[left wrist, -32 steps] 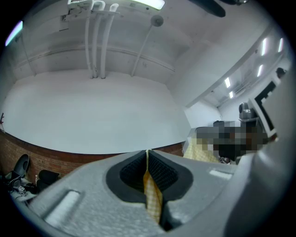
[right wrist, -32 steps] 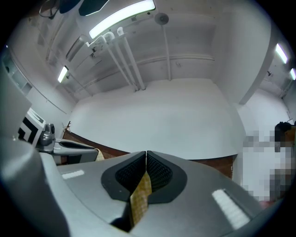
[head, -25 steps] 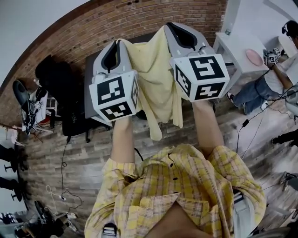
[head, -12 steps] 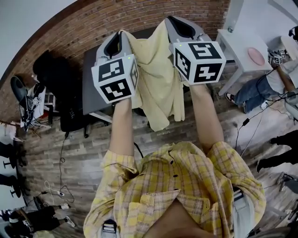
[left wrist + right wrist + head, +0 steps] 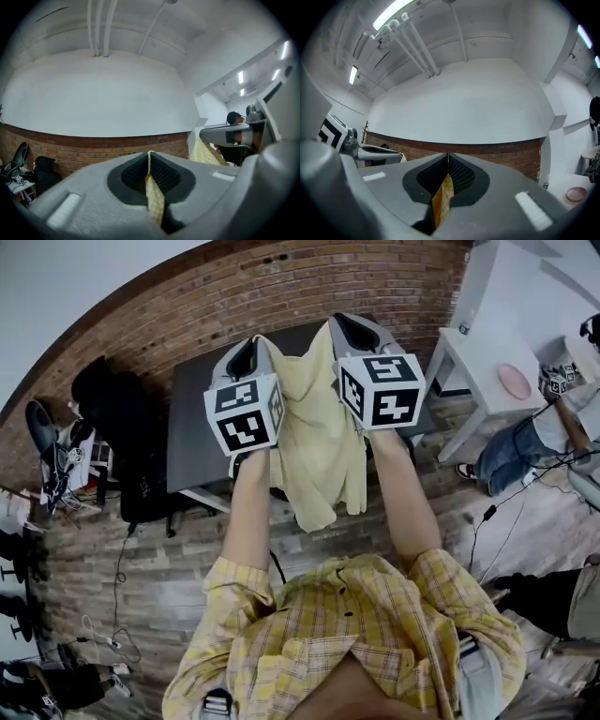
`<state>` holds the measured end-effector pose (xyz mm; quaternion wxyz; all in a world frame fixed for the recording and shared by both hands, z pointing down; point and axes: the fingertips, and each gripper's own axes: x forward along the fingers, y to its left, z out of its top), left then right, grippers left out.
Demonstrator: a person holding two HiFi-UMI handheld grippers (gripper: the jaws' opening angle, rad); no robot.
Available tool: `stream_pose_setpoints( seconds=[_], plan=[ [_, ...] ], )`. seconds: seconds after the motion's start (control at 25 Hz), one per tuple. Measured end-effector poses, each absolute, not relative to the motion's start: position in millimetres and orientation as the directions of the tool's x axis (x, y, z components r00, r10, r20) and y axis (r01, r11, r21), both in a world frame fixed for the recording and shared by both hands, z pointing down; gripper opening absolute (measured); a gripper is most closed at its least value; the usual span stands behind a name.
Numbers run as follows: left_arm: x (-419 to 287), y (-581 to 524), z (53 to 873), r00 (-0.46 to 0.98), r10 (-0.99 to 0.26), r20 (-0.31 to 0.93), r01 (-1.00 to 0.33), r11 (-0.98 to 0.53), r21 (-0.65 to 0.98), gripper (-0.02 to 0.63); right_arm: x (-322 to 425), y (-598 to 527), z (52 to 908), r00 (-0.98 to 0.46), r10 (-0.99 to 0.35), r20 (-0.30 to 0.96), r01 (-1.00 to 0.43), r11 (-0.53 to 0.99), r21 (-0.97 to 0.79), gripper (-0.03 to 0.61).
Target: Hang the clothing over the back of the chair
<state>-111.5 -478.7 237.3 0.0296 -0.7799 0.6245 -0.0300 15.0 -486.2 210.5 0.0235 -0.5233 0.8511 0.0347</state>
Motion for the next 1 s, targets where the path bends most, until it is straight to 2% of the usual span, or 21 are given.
stream_pose_setpoints(
  seconds=[1.0],
  plan=[
    [-111.8,-535.7,316.2,0.172,-0.979,0.111,-0.984,-0.175,-0.019,0.011,0.5,-544.4,298.7,-0.477,-0.877,0.053,-0.879,0.476,-0.038,0.014]
  ],
)
